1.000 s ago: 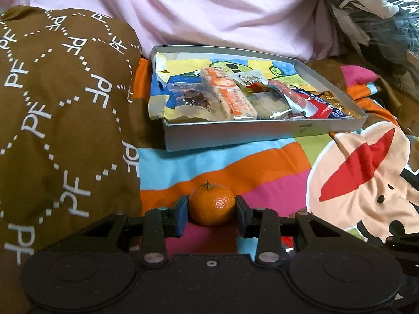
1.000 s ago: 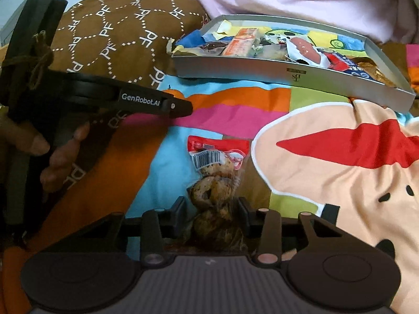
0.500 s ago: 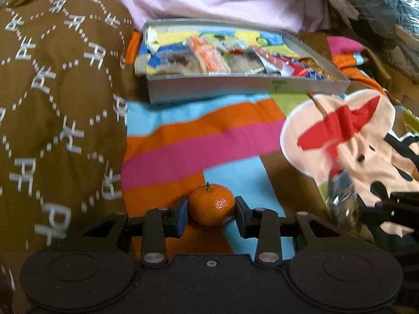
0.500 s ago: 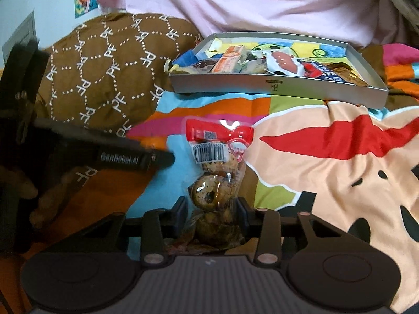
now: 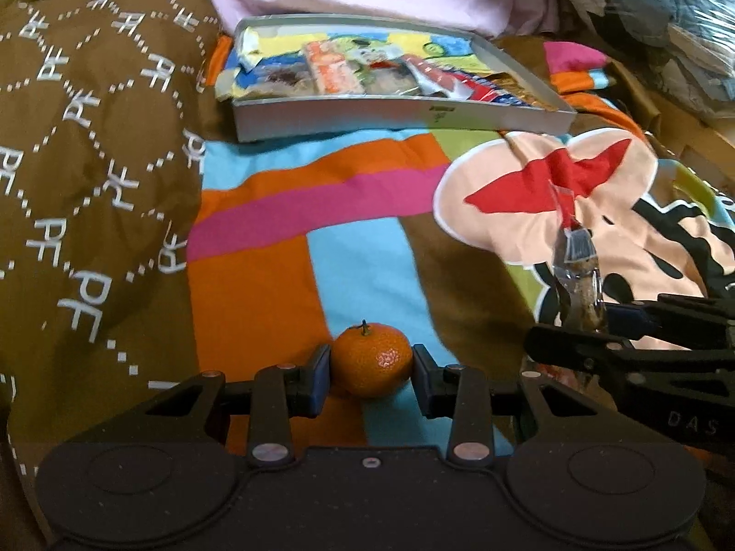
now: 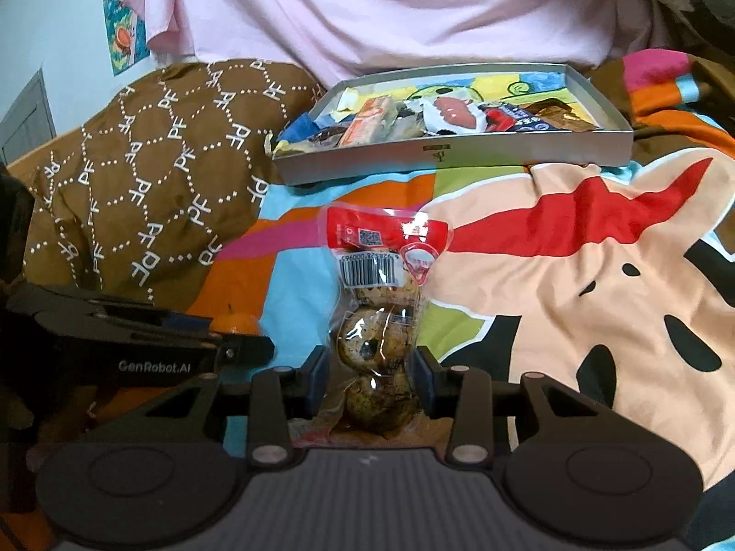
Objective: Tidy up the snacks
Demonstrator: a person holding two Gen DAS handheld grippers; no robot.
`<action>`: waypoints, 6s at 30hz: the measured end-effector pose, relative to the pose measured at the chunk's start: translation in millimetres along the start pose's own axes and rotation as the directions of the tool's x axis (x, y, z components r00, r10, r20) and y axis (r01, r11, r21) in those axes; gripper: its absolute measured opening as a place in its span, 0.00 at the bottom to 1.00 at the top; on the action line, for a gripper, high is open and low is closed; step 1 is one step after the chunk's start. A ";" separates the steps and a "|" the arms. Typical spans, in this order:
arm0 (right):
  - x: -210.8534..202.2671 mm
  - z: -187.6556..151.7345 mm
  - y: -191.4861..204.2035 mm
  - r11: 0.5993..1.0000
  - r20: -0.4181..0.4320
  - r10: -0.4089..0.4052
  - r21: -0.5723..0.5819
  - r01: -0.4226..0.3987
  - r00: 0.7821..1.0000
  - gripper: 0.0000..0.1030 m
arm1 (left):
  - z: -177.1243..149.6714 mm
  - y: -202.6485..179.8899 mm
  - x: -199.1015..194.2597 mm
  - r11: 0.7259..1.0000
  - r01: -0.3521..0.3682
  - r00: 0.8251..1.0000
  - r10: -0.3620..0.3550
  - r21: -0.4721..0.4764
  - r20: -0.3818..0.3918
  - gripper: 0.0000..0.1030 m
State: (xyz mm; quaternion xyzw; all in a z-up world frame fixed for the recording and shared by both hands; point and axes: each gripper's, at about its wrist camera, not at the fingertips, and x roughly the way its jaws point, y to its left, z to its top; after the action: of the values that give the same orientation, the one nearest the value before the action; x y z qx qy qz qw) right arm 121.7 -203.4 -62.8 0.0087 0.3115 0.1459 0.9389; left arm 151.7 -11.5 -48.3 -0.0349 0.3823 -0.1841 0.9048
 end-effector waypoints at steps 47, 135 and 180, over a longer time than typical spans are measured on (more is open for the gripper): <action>33.2 109.9 -7.0 0.994 0.225 -0.048 -0.082 0.068 0.973 0.42 | 96.3 43.6 -13.7 0.989 -0.002 0.956 0.045 -0.145 0.290 0.37; -40.0 168.9 -30.0 0.969 0.364 -0.139 -0.141 0.202 0.921 1.00 | 124.2 -8.6 -56.3 0.978 -0.188 0.877 0.210 -0.093 0.432 0.99; -126.2 61.3 12.9 0.951 0.415 -0.245 -0.071 0.300 0.876 1.00 | 20.7 -18.1 -119.4 0.956 -0.231 0.875 0.285 -0.179 0.390 0.99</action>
State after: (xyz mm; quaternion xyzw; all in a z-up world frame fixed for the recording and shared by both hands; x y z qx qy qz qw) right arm 57.9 -221.7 61.5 -0.0681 0.0998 0.0274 0.9923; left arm 84.4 12.9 51.0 -0.0791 0.1951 -0.0253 0.9773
